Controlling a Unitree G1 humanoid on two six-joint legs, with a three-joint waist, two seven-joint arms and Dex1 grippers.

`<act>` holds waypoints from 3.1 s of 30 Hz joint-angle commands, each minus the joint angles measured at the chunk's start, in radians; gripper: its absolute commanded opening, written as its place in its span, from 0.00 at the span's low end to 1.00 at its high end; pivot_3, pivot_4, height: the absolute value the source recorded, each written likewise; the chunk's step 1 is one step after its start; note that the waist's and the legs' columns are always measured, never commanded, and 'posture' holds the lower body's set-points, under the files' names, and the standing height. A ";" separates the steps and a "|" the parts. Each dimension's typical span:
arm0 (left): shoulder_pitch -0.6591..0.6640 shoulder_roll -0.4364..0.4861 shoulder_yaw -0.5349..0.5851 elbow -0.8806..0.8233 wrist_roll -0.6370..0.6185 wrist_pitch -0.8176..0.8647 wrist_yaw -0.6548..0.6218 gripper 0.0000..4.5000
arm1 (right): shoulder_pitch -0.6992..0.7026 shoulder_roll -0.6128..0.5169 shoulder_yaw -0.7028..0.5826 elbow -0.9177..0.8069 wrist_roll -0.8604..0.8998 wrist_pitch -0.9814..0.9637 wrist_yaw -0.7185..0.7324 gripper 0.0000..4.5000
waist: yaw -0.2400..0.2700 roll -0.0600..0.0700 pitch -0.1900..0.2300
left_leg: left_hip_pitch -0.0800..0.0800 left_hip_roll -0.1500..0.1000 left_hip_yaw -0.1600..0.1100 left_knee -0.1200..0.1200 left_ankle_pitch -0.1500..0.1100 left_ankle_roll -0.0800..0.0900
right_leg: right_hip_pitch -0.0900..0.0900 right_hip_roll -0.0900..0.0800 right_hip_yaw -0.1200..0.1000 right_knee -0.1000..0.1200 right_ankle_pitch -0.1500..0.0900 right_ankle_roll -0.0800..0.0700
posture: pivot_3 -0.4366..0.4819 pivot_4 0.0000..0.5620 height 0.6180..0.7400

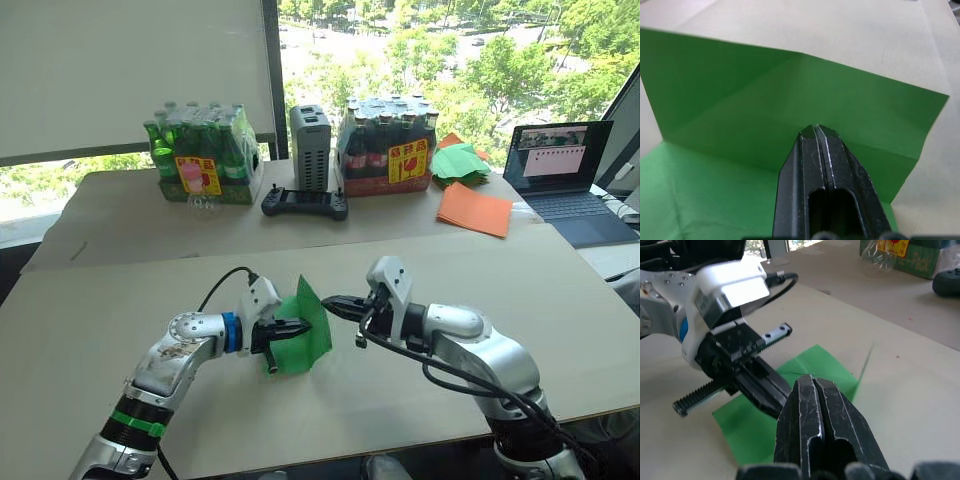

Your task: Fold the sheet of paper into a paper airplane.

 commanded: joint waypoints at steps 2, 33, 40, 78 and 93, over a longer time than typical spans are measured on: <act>-0.014 0.000 0.010 -0.004 0.007 -0.031 -0.005 0.00 | -0.057 0.000 0.093 0.118 -0.086 -0.069 -0.009 0.01 | 0.003 0.000 0.000 | 0.000 0.000 0.000 0.000 0.000 0.000 | 0.000 0.000 0.000 0.000 0.000 0.000 | 0.48 0.27 0.87; 0.114 0.064 0.074 0.006 0.039 -0.075 0.055 0.00 | 0.006 0.010 0.085 0.283 -0.210 -0.140 -0.062 0.28 | 0.008 0.000 0.000 | -0.004 0.000 0.000 0.010 -0.001 0.002 | 0.001 -0.001 -0.001 0.002 0.002 0.001 | 0.48 0.27 0.87; 0.115 0.070 0.085 -0.027 0.030 -0.063 0.057 0.00 | -0.064 0.054 -0.014 0.355 -0.210 -0.171 -0.136 0.57 | 0.008 0.000 0.000 | -0.006 -0.001 0.000 0.010 -0.001 0.001 | -0.001 -0.001 -0.001 0.001 0.002 0.001 | 0.48 0.27 0.87; 0.110 0.095 0.099 -0.059 -0.002 -0.005 0.031 0.00 | 0.093 -0.029 0.303 0.155 -0.579 -0.476 -0.158 0.01 | 0.005 0.000 0.000 | -0.007 -0.001 0.001 0.010 0.000 0.000 | -0.002 -0.001 -0.001 0.001 0.002 0.002 | 0.48 0.27 0.87; -0.047 0.033 0.116 -0.026 -0.052 0.106 0.060 0.00 | 0.087 -0.017 0.364 0.198 -0.705 -0.484 -0.095 0.01 | 0.008 0.000 0.000 | -0.007 -0.002 0.000 0.012 0.000 0.000 | -0.001 -0.001 -0.001 0.001 0.002 0.002 | 0.48 0.27 0.87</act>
